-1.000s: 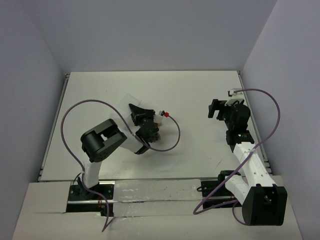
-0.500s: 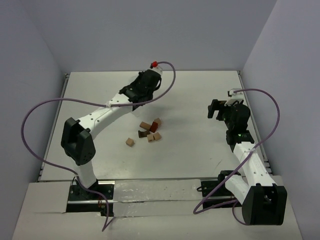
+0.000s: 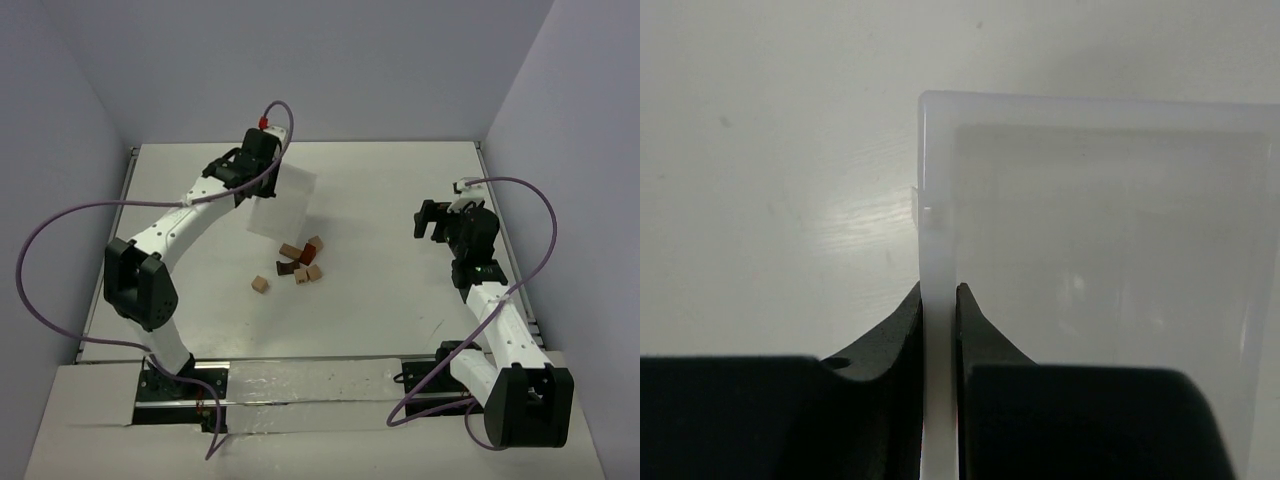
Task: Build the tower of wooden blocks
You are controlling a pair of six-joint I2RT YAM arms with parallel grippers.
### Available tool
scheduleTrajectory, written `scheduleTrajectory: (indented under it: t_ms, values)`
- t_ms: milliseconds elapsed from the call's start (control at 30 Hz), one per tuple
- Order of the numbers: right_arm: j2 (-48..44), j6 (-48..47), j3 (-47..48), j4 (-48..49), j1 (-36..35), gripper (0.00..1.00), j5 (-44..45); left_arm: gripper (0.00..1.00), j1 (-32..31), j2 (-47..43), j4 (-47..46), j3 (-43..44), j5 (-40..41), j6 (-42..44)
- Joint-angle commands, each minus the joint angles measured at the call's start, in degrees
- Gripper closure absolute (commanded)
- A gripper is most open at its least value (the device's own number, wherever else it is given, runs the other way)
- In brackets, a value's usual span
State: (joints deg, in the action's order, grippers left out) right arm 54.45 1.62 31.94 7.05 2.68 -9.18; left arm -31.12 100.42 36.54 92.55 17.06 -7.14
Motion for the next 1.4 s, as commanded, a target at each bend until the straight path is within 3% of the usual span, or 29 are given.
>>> scheduleTrajectory:
  t_ms: [0, 167, 400, 800, 933, 1367]
  values:
    - [0.32, -0.38, 3.04, 0.43, 0.4, 0.0, -0.45, 1.0, 10.47, 9.18, -2.67, 14.55, -14.19, -7.1]
    - [1.56, -0.55, 3.36, 0.34, 0.49, 0.0, -0.57, 1.0, 18.67, 18.31, -1.89, 24.11, -20.8, -7.92]
    - [3.67, -0.97, 3.49, 0.41, 0.41, 0.0, -0.57, 1.0, 24.56, 30.42, -3.68, 37.61, -18.45, -5.43]
    - [5.64, -1.0, 3.55, 0.1, 0.49, 0.0, -1.16, 0.99, 28.13, 38.62, -12.27, 39.39, -21.2, -1.83]
    - [5.7, -2.54, 3.59, -0.01, 0.49, 0.0, -1.63, 0.92, 28.63, 38.71, -14.91, 37.71, -23.33, -0.63]
    - [6.19, -2.67, 3.65, -0.28, 0.49, 0.0, -2.24, 0.82, 29.45, 43.36, -14.39, 41.04, -22.6, 1.25]
